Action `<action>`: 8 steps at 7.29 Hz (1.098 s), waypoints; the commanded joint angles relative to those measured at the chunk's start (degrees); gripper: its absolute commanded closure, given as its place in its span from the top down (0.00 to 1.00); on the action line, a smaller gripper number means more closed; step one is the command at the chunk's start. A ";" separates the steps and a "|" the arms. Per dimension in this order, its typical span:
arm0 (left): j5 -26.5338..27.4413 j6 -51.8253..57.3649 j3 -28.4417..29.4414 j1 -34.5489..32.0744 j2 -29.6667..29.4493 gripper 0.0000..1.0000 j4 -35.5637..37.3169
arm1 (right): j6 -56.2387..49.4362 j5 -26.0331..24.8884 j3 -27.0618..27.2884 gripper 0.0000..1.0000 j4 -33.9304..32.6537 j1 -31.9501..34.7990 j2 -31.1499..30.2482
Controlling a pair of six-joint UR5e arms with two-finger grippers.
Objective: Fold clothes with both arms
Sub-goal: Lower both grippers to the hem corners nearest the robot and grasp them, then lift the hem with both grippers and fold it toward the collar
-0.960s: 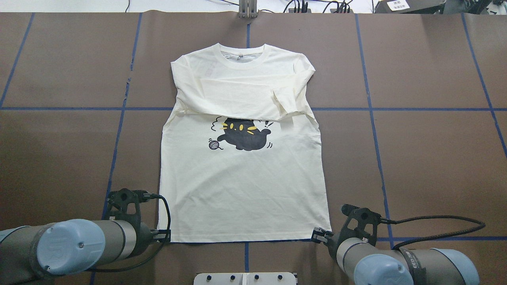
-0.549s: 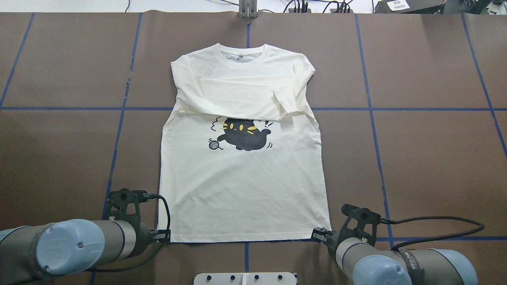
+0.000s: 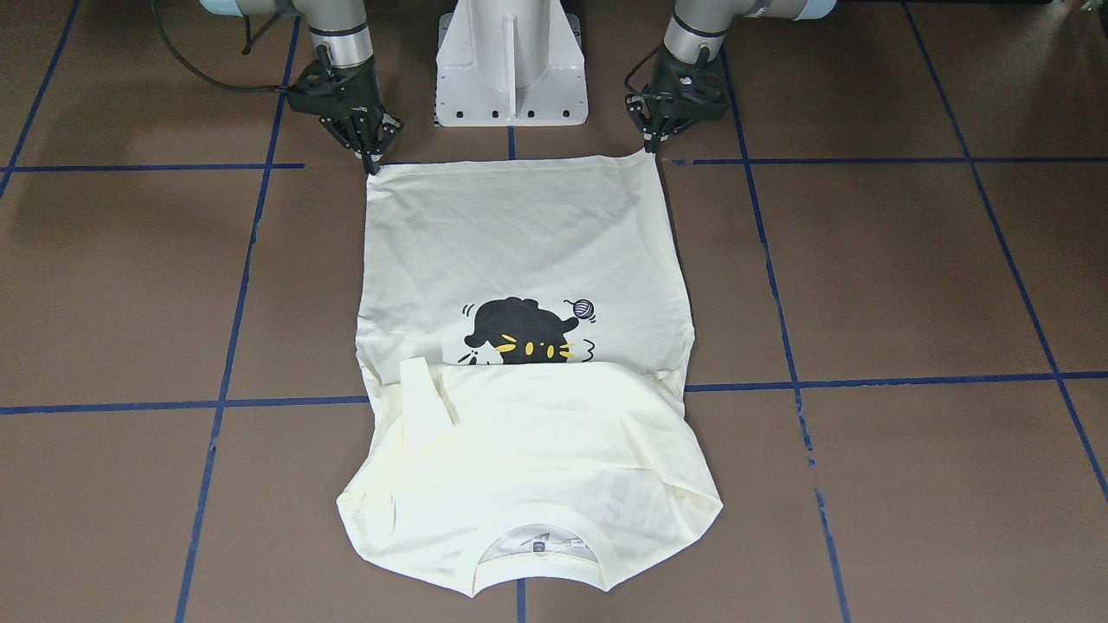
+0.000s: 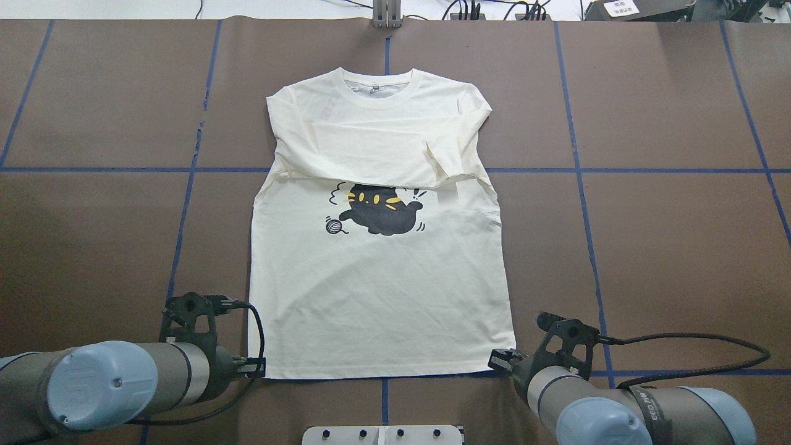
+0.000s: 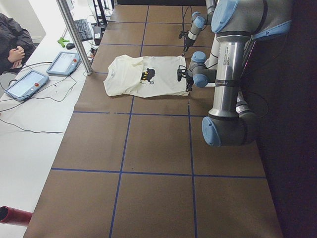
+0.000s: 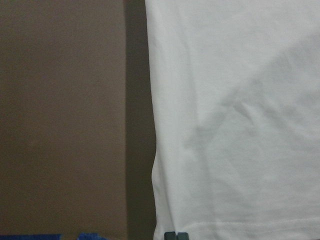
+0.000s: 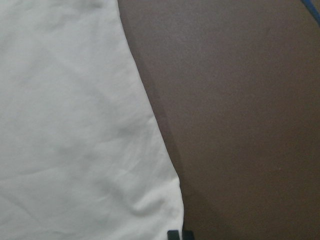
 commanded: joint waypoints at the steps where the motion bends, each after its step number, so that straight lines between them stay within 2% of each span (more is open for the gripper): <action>1: -6.95 0.34 -12.61 -0.50 -1.14 0.00 14.94 | -0.35 1.51 13.86 0.00 -12.67 0.38 -0.22; 2: -9.61 1.30 -21.82 -0.85 -2.45 0.00 23.99 | -0.26 4.31 21.86 0.00 -20.41 -0.23 -0.04; 3: -11.81 1.31 -27.48 -2.85 -6.29 0.00 32.08 | 0.00 4.86 28.55 0.00 -26.67 -2.59 0.05; 4: -12.79 1.31 -28.58 -5.57 -9.81 0.00 36.78 | 0.00 5.12 31.40 0.00 -28.82 -2.96 0.92; 5: -12.80 2.36 -27.98 -5.77 -10.45 0.00 37.17 | -0.35 5.21 30.56 0.00 -29.19 -2.70 2.49; 6: -12.80 6.81 -26.24 -8.30 -11.94 0.00 37.18 | -1.48 6.17 28.11 0.00 -29.37 0.78 5.55; 8: -13.06 17.43 -18.62 -19.50 -16.14 0.00 37.44 | -9.97 12.13 16.91 0.00 -30.16 13.67 17.04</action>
